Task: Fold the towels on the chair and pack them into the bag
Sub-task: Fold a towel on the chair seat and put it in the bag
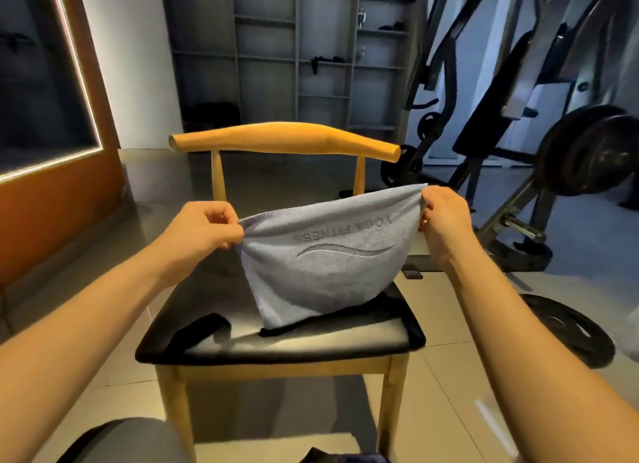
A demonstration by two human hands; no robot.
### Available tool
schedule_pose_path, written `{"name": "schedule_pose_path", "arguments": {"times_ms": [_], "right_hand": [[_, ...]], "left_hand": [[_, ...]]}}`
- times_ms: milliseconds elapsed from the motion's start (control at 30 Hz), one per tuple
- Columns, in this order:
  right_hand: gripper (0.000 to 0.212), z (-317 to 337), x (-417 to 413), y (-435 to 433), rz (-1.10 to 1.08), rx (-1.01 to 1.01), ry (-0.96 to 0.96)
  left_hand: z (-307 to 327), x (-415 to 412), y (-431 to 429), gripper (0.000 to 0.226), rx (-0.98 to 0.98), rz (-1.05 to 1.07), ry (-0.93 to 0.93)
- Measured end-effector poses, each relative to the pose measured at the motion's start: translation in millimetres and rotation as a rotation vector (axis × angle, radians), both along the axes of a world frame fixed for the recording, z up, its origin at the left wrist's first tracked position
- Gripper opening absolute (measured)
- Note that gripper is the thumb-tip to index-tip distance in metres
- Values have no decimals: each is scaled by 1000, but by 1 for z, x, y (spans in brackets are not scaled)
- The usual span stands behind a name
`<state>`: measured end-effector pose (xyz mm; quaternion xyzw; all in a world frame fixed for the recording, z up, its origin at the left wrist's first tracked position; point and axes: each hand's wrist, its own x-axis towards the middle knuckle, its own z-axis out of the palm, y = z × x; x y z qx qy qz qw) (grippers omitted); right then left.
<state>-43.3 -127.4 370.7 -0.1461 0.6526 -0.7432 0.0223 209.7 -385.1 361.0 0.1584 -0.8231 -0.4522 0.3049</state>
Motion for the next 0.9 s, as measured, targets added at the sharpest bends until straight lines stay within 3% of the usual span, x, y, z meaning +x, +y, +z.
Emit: {"name": "schedule_pose_path", "arguments": {"times_ms": [100,233,333,400,500,633,700,900], "right_hand": [[20,13,13,-4,71,20,16],[10,2,9,3,-32,107,-195],[27,-29,6,21,-113,172,-278],[22,-51,6,35,-113,159,-280],[14,-73,3,51,-148,173,-309],[7,-85,-3,57,-159,196,-348],[7,-87,-5,57,-150,206,-358],[6,-92,-4,58,-134,222,-353]], "left_hand": [[-7,1,11,13,-104,-99,-127],[-50,0,45,21,-347,-259,-254],[-87,0,59,20,-452,-275,-312],[-102,-1,67,12,-491,-304,-353],[-109,-4,75,19,-577,-381,-440],[-106,-9,74,18,-719,-289,-446],[-103,-11,76,4,-716,-261,-393],[-109,-20,84,18,-656,-443,-363]]}}
